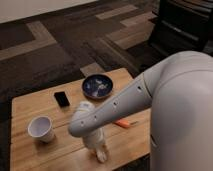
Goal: Wipe the white sponge on the table
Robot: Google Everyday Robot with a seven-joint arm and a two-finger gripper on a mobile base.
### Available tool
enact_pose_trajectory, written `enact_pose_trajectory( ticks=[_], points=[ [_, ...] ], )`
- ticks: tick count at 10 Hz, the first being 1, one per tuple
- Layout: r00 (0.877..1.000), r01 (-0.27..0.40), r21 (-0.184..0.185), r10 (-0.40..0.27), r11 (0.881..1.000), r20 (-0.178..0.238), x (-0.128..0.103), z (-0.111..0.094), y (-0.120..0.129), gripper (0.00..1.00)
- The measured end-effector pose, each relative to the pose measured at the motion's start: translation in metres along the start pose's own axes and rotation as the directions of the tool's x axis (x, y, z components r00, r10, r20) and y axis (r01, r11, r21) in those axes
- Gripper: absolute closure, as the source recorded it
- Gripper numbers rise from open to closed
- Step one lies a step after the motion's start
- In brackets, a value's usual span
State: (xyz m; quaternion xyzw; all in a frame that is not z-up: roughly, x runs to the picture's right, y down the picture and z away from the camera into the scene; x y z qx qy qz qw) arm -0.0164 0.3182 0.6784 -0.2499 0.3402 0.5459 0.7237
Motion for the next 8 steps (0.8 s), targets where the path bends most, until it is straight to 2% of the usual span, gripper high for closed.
enact_pose_trajectory(
  ticks=[1,2,3,4,5,6,7,8],
  points=[
    [1.0,0.017,-0.001,-0.017,1.0,-0.013,0.01,0.001,0.006,1.0],
    [0.997,0.07,-0.011,-0.071,0.997,-0.016,0.014,-0.002,0.028,1.0],
    [0.99,0.138,-0.025,-0.138,0.99,-0.015,0.013,-0.004,0.052,1.0],
    [0.972,0.233,-0.045,-0.233,0.971,-0.011,0.01,-0.008,0.089,1.0],
    [0.949,0.316,-0.058,-0.316,0.947,0.006,0.002,-0.012,0.122,1.0],
    [0.917,0.4,-0.065,-0.399,0.914,0.035,-0.014,-0.018,0.156,1.0],
    [0.899,0.438,-0.063,-0.435,0.897,0.054,-0.027,-0.022,0.171,1.0],
    [0.886,0.462,-0.06,-0.458,0.885,0.072,-0.042,-0.026,0.182,1.0]
  ],
)
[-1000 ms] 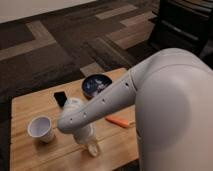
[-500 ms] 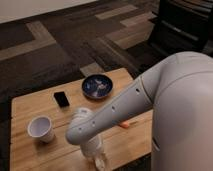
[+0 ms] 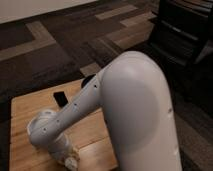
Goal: Wipe the white sponge on the table
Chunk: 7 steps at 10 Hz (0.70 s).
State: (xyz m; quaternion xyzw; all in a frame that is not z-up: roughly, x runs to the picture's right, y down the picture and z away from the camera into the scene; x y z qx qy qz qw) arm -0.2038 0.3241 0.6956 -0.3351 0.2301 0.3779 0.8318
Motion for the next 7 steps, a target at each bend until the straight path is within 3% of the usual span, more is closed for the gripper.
enact_pose_trajectory(
  ticks=[2,3,5,7],
  points=[
    [1.0,-0.013,0.014,0.013,1.0,0.021,-0.019,-0.006,-0.018,1.0],
    [0.998,-0.05,0.019,0.049,0.999,0.038,-0.024,-0.012,-0.034,1.0],
    [0.987,-0.158,0.054,0.157,0.986,0.025,0.0,-0.011,-0.082,1.0],
    [0.963,-0.269,0.071,0.27,0.96,-0.002,0.03,-0.006,-0.118,1.0]
  ],
)
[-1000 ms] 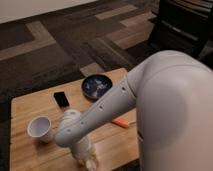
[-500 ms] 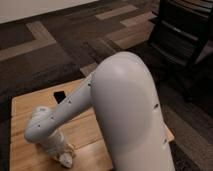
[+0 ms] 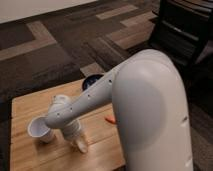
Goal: Wipe the white sponge on the table
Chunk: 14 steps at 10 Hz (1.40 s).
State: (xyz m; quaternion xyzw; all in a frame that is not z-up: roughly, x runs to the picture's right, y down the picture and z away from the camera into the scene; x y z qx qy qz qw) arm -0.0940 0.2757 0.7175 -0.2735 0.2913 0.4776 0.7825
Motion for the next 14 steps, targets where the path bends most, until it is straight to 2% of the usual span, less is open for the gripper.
enact_pose_trajectory(
  ticks=[2,4,5,7,8,9,10,11,12,14],
  points=[
    [0.993,-0.115,0.018,0.115,0.993,-0.028,0.026,0.005,-0.041,1.0],
    [0.979,-0.199,0.049,0.201,0.979,-0.04,0.053,0.0,-0.073,1.0],
    [0.973,-0.223,0.07,0.226,0.972,-0.04,0.068,-0.009,-0.083,1.0],
    [0.975,-0.217,0.086,0.22,0.972,-0.03,0.074,-0.026,-0.077,1.0],
    [0.975,-0.217,0.087,0.221,0.972,-0.03,0.074,-0.025,-0.078,0.99],
    [0.974,-0.219,0.087,0.222,0.972,-0.03,0.075,-0.025,-0.078,0.9],
    [0.975,-0.216,0.087,0.219,0.973,-0.03,0.074,-0.026,-0.077,0.74],
    [0.975,-0.216,0.087,0.22,0.972,-0.03,0.074,-0.025,-0.077,0.63],
    [0.975,-0.216,0.087,0.219,0.973,-0.029,0.074,-0.026,-0.077,0.46],
    [0.975,-0.216,0.087,0.219,0.973,-0.03,0.074,-0.025,-0.077,0.23]
  ],
)
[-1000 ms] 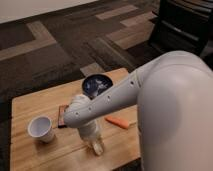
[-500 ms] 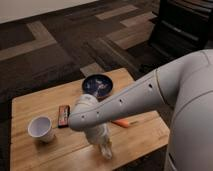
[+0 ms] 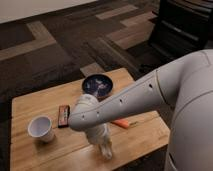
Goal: Wipe the white sponge on the table
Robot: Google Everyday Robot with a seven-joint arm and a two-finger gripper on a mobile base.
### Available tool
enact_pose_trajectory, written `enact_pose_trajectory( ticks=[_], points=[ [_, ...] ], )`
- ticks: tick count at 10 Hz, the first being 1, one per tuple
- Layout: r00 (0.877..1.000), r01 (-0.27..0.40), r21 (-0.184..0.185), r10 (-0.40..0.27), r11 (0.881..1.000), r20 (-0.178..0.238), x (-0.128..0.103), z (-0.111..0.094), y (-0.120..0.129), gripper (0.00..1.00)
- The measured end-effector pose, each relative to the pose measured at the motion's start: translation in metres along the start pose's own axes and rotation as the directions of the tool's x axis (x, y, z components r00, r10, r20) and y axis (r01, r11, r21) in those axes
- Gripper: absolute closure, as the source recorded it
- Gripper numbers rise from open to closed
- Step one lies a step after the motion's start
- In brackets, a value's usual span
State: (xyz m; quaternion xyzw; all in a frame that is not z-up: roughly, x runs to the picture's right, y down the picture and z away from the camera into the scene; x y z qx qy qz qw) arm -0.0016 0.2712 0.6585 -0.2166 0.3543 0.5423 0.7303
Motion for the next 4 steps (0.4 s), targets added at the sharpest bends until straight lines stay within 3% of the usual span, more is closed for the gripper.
enact_pose_trajectory(
  ticks=[4],
  points=[
    [1.0,-0.001,0.0,0.001,1.0,-0.001,0.0001,0.0002,-0.0001,0.2]
  ],
)
